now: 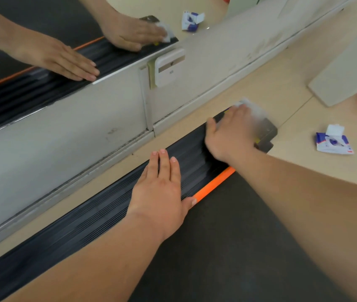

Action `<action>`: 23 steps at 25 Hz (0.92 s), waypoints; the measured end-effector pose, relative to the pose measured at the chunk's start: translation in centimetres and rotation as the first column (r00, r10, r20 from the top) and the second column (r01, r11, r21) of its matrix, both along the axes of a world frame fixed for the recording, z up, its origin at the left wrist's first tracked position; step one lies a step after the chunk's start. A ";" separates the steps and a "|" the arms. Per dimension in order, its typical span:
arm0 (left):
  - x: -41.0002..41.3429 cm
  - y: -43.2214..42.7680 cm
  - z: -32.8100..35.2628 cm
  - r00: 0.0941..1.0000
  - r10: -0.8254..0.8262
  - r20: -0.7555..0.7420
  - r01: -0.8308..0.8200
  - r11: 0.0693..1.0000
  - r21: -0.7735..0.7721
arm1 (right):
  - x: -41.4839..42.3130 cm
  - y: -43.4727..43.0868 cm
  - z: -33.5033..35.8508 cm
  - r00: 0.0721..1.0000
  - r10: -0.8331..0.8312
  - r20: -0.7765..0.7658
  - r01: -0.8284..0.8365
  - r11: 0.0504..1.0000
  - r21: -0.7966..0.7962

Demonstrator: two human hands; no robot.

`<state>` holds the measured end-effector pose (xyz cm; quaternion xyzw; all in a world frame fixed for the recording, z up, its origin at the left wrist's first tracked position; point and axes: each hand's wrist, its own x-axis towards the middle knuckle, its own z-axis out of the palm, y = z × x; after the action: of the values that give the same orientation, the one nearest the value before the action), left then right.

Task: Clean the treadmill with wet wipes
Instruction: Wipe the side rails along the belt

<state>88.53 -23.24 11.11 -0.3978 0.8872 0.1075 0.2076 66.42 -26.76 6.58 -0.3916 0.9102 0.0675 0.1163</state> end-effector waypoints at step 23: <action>18.7 1.6 2.1 0.876 0.202 -0.437 -0.182 0.979 0.088 | 21.7 3.1 1.2 0.724 0.690 0.001 -0.689 0.724 -0.038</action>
<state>107.24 -21.62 13.25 -0.4439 0.8647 0.2350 -0.0031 88.08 -23.68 7.79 -0.7040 0.6999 0.0869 0.0831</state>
